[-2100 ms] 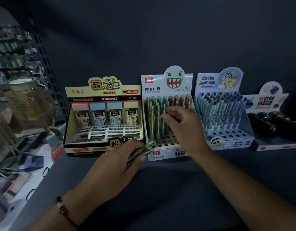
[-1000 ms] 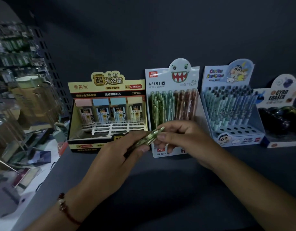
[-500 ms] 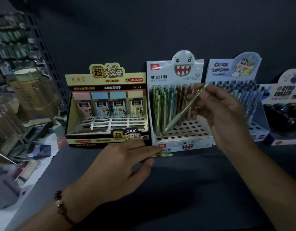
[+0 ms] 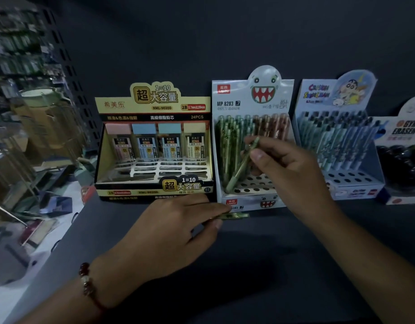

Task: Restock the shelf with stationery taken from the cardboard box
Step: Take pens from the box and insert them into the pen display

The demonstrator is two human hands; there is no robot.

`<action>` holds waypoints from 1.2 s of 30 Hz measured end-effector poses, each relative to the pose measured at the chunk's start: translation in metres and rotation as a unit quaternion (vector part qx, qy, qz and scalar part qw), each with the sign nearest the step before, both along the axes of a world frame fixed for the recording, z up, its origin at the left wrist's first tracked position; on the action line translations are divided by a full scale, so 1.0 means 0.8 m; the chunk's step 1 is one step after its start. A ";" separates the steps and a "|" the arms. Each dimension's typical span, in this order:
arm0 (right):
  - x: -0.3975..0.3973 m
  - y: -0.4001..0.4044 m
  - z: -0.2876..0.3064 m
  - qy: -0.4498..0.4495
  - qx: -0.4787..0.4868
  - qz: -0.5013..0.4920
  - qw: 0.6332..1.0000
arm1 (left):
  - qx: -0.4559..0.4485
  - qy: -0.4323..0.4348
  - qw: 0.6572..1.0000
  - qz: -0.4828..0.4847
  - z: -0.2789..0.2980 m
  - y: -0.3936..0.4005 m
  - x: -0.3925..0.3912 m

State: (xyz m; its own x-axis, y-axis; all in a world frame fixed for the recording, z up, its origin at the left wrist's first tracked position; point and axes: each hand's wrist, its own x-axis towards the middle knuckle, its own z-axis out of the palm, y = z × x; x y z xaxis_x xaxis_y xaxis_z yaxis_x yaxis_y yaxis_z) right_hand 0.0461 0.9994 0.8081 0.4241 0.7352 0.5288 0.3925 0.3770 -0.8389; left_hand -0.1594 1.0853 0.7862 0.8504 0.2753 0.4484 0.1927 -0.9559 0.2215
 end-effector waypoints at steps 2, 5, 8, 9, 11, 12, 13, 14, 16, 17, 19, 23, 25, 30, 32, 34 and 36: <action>0.000 0.004 0.000 0.019 0.006 -0.009 1.000 | -0.002 0.003 1.000 -0.001 0.001 0.000 0.000; -0.001 0.009 0.001 0.044 0.012 -0.021 0.999 | -0.005 0.005 1.000 -0.004 0.001 -0.001 0.001; -0.004 0.014 0.001 0.030 0.007 -0.019 0.999 | -0.002 0.007 1.000 -0.002 0.002 -0.002 0.000; -0.006 0.015 0.001 0.026 0.006 -0.014 1.000 | 0.001 0.006 1.000 -0.001 0.002 -0.003 0.000; -0.010 0.018 0.001 0.016 0.003 -0.009 1.000 | 0.004 0.003 1.000 -0.001 0.003 -0.003 0.000; -0.011 0.020 0.001 0.011 0.002 -0.008 1.000 | 0.003 0.003 1.000 0.000 0.003 -0.003 0.000; -0.012 0.021 0.001 0.008 0.003 -0.009 1.000 | 0.002 0.003 1.000 0.000 0.003 -0.003 0.000; -0.013 0.022 0.001 0.005 0.005 -0.011 1.000 | 0.001 0.002 1.000 0.000 0.003 -0.003 0.000; -0.015 0.024 0.000 -0.007 -0.001 -0.021 1.000 | -0.003 0.001 1.000 0.001 0.003 -0.003 0.000; -0.015 0.024 0.000 -0.022 -0.011 -0.028 0.999 | -0.004 0.001 1.000 0.001 0.003 -0.003 0.000; -0.017 0.026 -0.003 -0.048 -0.034 -0.038 0.998 | -0.004 -0.001 1.000 0.002 0.003 -0.004 0.000; -0.015 0.027 -0.005 -0.067 -0.055 -0.064 0.994 | -0.001 -0.009 1.000 0.004 0.004 -0.003 0.000; -0.015 0.027 -0.006 -0.072 -0.056 -0.068 0.994 | -0.003 -0.012 1.000 0.005 0.003 -0.002 0.000; -0.012 0.021 -0.007 -0.054 -0.049 -0.048 0.996 | 0.004 -0.028 0.999 0.017 0.002 0.001 0.000; -0.010 0.012 -0.002 -0.033 -0.039 -0.029 0.998 | -0.002 -0.043 0.999 0.024 0.001 0.002 -0.001; -0.009 -0.001 0.006 -0.011 -0.036 0.011 0.999 | -0.018 -0.065 0.997 0.030 0.001 0.003 -0.002; -0.008 -0.012 0.012 -0.029 -0.078 0.077 0.994 | -0.026 -0.086 0.995 0.038 0.000 0.004 -0.001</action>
